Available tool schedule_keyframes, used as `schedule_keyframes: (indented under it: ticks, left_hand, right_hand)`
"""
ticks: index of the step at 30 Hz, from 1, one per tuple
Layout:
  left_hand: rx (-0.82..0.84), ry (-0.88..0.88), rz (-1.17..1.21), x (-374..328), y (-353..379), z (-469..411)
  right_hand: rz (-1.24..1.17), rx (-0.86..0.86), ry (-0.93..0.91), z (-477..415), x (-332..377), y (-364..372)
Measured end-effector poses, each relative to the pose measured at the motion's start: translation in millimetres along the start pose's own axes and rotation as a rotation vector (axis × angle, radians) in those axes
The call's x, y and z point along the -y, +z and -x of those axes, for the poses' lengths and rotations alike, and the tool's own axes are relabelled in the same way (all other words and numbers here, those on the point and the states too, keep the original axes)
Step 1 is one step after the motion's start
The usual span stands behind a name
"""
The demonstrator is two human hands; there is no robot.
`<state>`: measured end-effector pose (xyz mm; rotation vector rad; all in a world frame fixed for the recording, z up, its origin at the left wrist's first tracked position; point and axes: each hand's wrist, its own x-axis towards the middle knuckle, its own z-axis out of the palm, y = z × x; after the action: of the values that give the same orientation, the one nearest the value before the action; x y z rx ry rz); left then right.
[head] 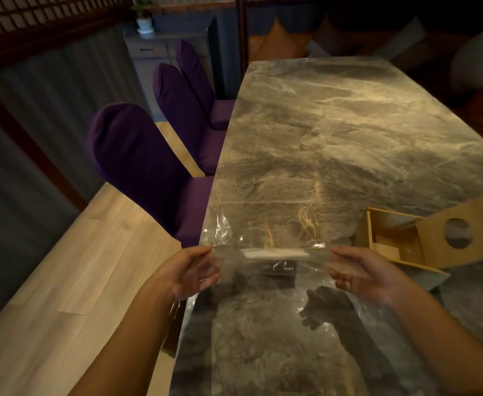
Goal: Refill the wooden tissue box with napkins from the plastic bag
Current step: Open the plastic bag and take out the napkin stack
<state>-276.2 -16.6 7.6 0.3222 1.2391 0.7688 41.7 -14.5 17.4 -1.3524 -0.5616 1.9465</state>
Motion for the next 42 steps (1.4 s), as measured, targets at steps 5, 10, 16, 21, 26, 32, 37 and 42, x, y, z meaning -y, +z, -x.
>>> schedule_keyframes:
  ticks: [5, 10, 16, 21, 26, 32, 37, 42]
  left_hand:
    - [0.108, 0.055, 0.115, -23.5, 5.2, -1.5]
    - [0.207, 0.134, 0.161, -35.4, 12.0, 0.6]
    - [0.262, 0.161, 0.113, -29.2, 7.7, 1.0]
    - [0.177, 0.114, 0.050, -26.9, 2.2, -2.2]
    - [0.183, 0.246, 0.010, -26.5, 6.4, 3.9]
    - [0.366, 0.202, -0.128, 1.5, -24.1, -1.8]
    - [0.280, -0.081, -0.557, 31.5, -53.6, -13.1]
    - [0.089, -0.130, -0.502, 37.6, -51.6, -17.9]
  right_hand:
    - [-0.061, -0.048, -0.065, -4.9, 23.1, 9.3]
    - [-0.106, 0.002, -0.141, -8.5, 41.5, 12.0]
    - [-0.102, 0.126, -0.167, -9.8, 38.3, 9.1]
    - [-0.053, 0.055, -0.154, -10.3, 27.4, -0.5]
    - [-0.118, 0.111, -0.235, -6.4, 22.7, -2.0]
    - [0.020, 0.196, -0.221, -5.8, -14.8, -25.1]
    - [0.156, 0.205, 0.030, -6.8, -57.2, -49.6]
    - [0.155, 0.145, 0.123, -9.4, -59.1, -48.5]
